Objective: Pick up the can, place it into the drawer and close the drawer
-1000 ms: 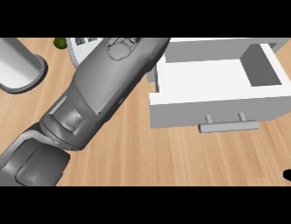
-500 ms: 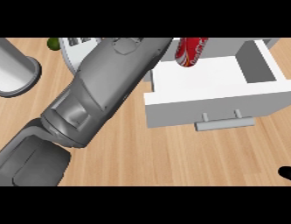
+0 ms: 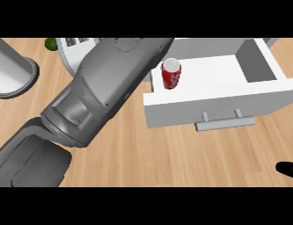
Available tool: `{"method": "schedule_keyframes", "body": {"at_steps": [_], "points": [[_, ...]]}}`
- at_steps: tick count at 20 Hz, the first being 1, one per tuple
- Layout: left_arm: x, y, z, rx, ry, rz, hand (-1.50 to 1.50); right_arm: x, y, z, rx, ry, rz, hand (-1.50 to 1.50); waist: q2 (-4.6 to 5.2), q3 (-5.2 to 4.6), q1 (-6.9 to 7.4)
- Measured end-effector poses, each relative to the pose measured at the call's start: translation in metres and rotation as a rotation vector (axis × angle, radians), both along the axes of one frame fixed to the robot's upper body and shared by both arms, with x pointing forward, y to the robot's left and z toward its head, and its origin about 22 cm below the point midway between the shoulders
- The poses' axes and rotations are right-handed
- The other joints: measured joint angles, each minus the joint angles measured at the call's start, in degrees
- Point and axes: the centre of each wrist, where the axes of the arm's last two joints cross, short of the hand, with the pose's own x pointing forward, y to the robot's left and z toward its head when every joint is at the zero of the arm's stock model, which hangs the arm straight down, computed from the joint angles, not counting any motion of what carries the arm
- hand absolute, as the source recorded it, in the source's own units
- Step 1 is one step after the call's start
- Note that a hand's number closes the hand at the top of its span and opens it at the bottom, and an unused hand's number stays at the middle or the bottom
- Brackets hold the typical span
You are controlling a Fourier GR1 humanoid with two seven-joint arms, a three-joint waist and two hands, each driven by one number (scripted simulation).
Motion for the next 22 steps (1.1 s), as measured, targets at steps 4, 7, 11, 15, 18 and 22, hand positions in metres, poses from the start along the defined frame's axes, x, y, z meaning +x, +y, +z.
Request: {"method": "schedule_keyframes", "body": {"at_steps": [4,7,11,15,18,22], "points": [[0.000,-0.001,0.002,-0.035,0.003,0.000,-1.50,0.011,0.004,0.003,-0.124,-0.034,0.003,-1.50,0.19,-0.01,0.38],[0.000,-0.001,0.004,-0.064,0.007,-0.012,-1.50,0.021,0.009,0.004,-0.218,-0.041,-0.004,-1.50,0.17,-0.04,0.98],[-0.001,-0.002,0.006,-0.095,-0.002,-0.012,-1.50,0.039,0.020,0.000,-0.358,-0.052,-0.016,-1.50,0.25,-0.04,1.55],[-0.001,-0.002,0.008,-0.098,-0.010,-0.013,-1.50,0.058,0.035,-0.012,-0.486,-0.051,-0.026,-1.50,0.07,-0.06,2.65],[0.000,-0.002,0.012,-0.089,-0.021,-0.005,-1.50,0.073,0.044,-0.022,-0.570,-0.044,-0.039,-1.50,-0.18,-0.08,3.49],[0.000,-0.002,0.009,-0.065,-0.021,-0.007,-1.50,0.094,0.059,-0.050,-0.675,-0.020,-0.053,-1.50,-0.43,-0.09,4.73]]}}
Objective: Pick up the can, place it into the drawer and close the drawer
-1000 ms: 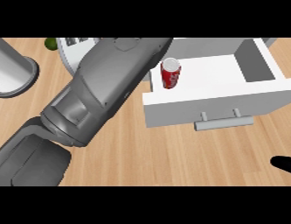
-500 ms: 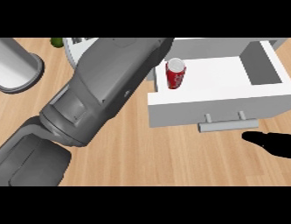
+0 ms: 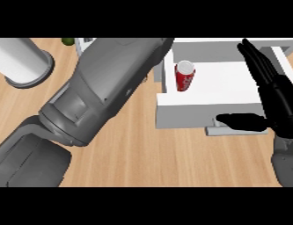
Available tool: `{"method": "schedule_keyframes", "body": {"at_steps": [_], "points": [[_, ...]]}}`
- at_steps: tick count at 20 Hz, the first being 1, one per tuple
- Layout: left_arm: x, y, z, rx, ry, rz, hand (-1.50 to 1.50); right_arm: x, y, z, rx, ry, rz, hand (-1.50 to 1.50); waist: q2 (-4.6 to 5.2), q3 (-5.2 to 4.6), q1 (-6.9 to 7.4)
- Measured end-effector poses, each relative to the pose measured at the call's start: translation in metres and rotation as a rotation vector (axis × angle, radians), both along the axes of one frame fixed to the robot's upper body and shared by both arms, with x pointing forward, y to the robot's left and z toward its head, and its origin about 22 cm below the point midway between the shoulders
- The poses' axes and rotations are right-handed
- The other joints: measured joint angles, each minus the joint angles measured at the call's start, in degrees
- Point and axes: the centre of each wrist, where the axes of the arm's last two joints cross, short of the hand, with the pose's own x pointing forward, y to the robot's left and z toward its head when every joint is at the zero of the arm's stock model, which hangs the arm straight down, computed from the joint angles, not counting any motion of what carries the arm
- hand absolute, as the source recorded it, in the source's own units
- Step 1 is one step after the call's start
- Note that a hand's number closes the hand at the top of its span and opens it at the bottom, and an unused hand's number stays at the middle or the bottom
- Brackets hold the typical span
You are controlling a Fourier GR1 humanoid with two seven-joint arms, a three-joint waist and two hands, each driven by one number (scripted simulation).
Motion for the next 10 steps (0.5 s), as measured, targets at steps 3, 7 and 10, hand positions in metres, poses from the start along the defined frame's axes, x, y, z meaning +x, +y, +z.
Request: {"method": "schedule_keyframes", "body": {"at_steps": [3,7,10], "points": [[0.001,0.002,-0.003,-0.005,0.007,-0.013,-1.50,0.018,0.006,-0.016,-0.081,0.012,-0.026,-1.50,-0.27,-0.03,0.85],[0.003,0.008,-0.002,-0.019,0.013,-0.018,-1.50,0.044,0.018,-0.038,-0.160,0.009,-0.037,-1.50,-0.32,-0.03,1.55],[0.005,0.013,0.002,-0.025,0.019,-0.016,-1.50,0.062,0.028,-0.049,-0.193,0.005,-0.052,-1.50,-0.61,-0.05,2.30]]}}
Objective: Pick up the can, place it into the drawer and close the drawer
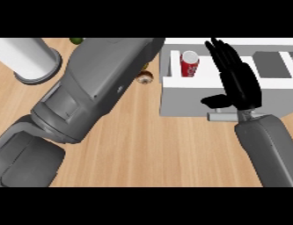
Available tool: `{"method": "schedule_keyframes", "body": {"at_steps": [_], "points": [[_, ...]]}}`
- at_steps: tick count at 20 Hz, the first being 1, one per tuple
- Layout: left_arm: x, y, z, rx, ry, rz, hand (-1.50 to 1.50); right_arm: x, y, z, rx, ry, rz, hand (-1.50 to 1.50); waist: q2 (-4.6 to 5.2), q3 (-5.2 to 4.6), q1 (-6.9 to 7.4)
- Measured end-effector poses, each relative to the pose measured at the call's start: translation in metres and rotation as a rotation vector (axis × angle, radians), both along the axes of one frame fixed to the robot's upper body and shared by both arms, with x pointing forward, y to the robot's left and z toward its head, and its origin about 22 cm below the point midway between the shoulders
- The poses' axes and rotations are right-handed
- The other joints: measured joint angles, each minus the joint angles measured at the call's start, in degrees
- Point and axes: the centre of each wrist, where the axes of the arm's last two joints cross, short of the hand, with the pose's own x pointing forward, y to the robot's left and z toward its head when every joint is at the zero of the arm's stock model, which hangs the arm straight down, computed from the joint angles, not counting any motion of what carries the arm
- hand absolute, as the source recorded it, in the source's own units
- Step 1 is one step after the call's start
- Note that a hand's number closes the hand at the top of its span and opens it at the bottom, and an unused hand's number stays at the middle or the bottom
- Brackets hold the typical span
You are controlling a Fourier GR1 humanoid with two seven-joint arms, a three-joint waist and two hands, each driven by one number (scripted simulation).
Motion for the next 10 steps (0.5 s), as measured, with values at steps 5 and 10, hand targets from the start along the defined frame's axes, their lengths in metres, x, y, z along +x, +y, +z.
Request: {"method": "schedule_keyframes", "body": {"at_steps": [5,10], "points": [[0.006,0.019,0.001,0.006,-0.008,0.019,-1.50,0.031,0.002,-0.016,-0.038,-0.022,-0.050,-1.50,-0.11,-0.01,1.02],[0.012,0.044,-0.006,0.012,-0.006,0.032,-1.50,0.053,0.008,-0.024,-0.054,-0.077,-0.116,-1.50,-0.25,-0.02,1.83]]}}
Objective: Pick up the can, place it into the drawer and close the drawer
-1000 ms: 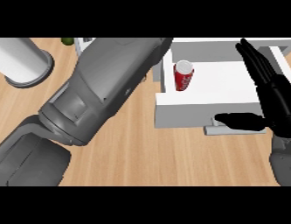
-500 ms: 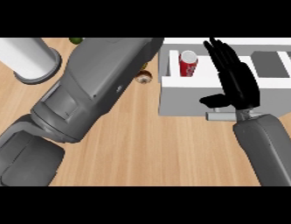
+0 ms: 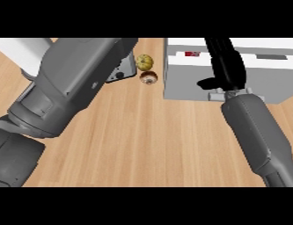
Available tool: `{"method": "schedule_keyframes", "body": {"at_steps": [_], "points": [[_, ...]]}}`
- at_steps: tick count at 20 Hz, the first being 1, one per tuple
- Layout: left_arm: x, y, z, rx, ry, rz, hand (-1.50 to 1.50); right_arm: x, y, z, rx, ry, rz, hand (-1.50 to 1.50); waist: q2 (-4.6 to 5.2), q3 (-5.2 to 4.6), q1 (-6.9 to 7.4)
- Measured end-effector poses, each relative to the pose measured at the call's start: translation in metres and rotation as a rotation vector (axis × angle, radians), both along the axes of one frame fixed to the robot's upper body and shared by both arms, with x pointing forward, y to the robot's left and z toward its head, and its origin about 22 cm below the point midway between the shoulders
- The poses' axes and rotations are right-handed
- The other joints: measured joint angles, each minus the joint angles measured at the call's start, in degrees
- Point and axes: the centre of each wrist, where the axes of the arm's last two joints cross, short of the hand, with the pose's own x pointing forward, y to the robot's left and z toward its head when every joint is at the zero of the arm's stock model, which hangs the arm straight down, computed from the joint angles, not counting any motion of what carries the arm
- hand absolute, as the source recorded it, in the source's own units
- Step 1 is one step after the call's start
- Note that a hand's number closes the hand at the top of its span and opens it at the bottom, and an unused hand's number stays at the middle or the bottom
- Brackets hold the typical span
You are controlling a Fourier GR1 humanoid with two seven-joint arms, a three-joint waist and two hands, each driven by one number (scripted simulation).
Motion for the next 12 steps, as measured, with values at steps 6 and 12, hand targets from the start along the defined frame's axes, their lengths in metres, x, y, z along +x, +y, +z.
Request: {"method": "schedule_keyframes", "body": {"at_steps": [6,12], "points": [[-0.001,0.014,0.000,0.000,0.009,-0.006,-1.50,0.027,0.010,0.009,-0.014,-0.063,-0.051,-1.50,0.09,0.00,1.26],[-0.001,0.032,-0.001,0.007,0.018,-0.006,-1.50,0.044,0.011,0.020,-0.041,-0.096,-0.070,-1.50,0.30,0.02,2.23]]}}
